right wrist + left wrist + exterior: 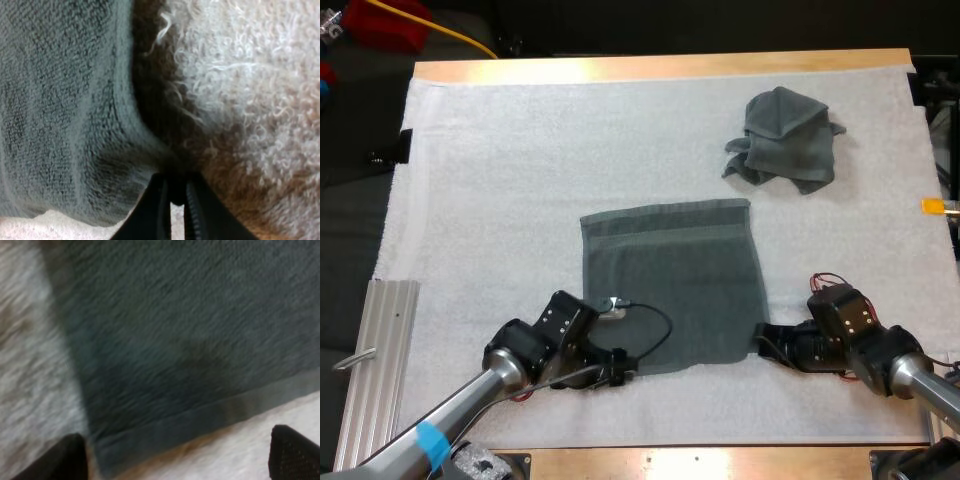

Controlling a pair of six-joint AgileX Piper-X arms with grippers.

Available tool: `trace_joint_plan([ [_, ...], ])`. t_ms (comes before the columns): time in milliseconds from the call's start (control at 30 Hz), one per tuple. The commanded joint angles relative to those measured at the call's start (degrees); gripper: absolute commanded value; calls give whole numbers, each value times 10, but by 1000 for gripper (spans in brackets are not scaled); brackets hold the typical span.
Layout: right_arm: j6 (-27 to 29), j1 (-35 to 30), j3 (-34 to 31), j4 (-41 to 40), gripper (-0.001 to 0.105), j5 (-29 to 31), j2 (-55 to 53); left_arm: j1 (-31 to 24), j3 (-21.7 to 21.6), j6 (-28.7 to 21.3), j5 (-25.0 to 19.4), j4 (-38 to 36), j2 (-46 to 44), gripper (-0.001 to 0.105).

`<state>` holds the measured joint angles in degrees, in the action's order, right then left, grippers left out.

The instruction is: Pick towel from pile, fold and stack

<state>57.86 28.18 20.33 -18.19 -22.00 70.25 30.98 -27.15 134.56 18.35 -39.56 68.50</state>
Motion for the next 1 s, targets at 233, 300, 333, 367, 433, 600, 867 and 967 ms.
trace_joint_plan([
  [233, 6, -2, 0, 1, 1, -12, 1, 2, 1, 2, 9, 30, 2, 54],
  [300, 6, -2, 0, 4, 1, -12, 1, 2, 1, 2, 5, 30, 2, 46],
  [333, 6, -2, 0, 4, 1, -12, 1, 2, 1, 2, 4, 28, 2, 42],
  [367, 6, -2, 0, 4, 1, -12, 1, 2, 1, 2, 3, 26, 2, 37],
  [433, 6, -2, 0, 4, 1, -12, 1, 2, 1, 1, -3, 21, 2, 29],
  [600, 5, -2, 0, 1, 1, -12, 1, 2, 1, -19, -3, 21, 2, 1],
  [867, 46, 2, 32, -99, 1, 10, -47, 2, -7, -85, 13, -43, -27, 0],
  [967, 75, 1, 47, -156, 1, 17, -76, 2, -17, -102, 23, -63, -57, 0],
])
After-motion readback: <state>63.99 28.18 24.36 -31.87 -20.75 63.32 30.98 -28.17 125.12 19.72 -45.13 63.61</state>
